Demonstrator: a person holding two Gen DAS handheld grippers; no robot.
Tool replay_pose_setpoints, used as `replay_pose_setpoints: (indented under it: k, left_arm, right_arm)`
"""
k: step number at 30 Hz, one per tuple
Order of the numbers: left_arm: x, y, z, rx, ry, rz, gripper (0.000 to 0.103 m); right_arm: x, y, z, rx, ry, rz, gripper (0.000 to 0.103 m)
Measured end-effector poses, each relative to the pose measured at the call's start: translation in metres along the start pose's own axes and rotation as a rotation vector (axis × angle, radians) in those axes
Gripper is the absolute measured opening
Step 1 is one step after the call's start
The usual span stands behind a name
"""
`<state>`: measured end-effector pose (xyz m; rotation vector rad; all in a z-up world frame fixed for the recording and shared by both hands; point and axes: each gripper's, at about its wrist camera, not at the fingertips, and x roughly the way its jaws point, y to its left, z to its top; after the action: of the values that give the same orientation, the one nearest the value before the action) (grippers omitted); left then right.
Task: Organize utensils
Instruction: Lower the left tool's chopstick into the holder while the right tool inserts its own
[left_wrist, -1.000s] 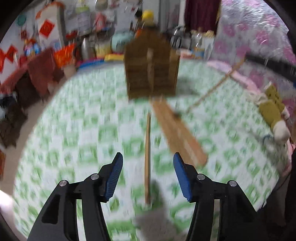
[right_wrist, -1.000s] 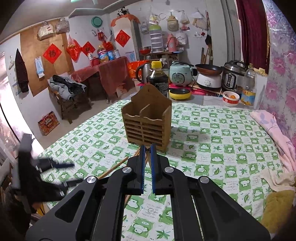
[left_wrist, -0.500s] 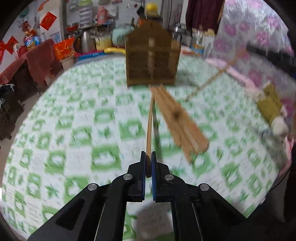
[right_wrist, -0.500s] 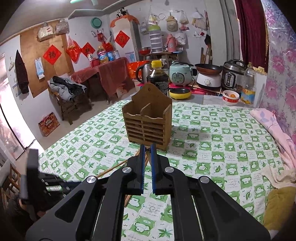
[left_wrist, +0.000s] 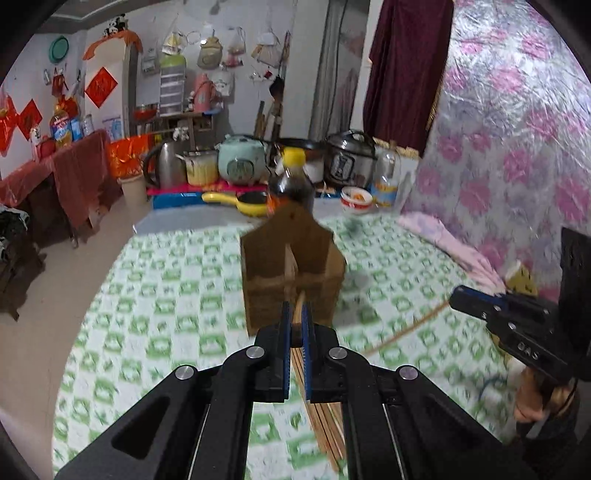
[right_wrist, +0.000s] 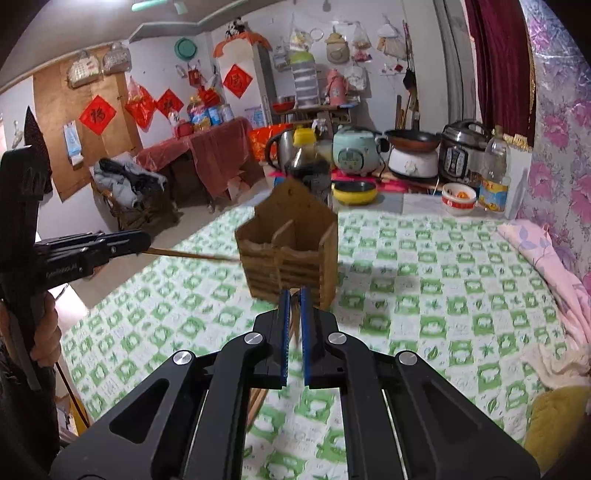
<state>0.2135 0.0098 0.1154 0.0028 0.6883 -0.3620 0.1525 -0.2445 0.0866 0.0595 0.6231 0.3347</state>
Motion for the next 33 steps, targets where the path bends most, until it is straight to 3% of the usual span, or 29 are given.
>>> replay_pose_setpoints:
  k: [11, 15, 21, 23, 28, 29, 31, 33]
  left_arm:
    - [-0.007, 0.008, 0.083, -0.013, -0.086, 0.045, 0.006]
    - [0.0, 0.003, 0.109, -0.014, -0.168, 0.088, 0.006]
    - [0.028, 0.002, 0.123, -0.028, -0.278, 0.179, 0.006]
    - [0.05, 0.004, 0.12, -0.037, -0.27, 0.177, 0.006]
    - [0.102, 0.023, 0.094, -0.1, -0.154, 0.118, 0.008]
    - [0.109, 0.027, 0.088, -0.11, -0.14, 0.112, 0.012]
    - [0.117, 0.032, 0.076, -0.13, -0.12, 0.102, 0.055]
    - [0.117, 0.037, 0.065, -0.157, -0.135, 0.104, 0.07]
  right_arm:
    - [-0.001, -0.002, 0.074, 0.028, -0.143, 0.002, 0.006]
    - [0.006, -0.003, 0.088, 0.046, -0.203, -0.029, 0.006]
    - [0.032, -0.011, 0.094, 0.087, -0.262, -0.062, 0.006]
    - [0.05, -0.014, 0.094, 0.092, -0.241, -0.059, 0.006]
    - [0.097, -0.024, 0.082, 0.1, -0.122, -0.025, 0.011]
    - [0.109, -0.03, 0.077, 0.12, -0.087, -0.011, 0.013]
    - [0.12, -0.038, 0.07, 0.154, -0.04, 0.003, 0.018]
    - [0.121, -0.047, 0.069, 0.189, -0.029, 0.03, 0.018]
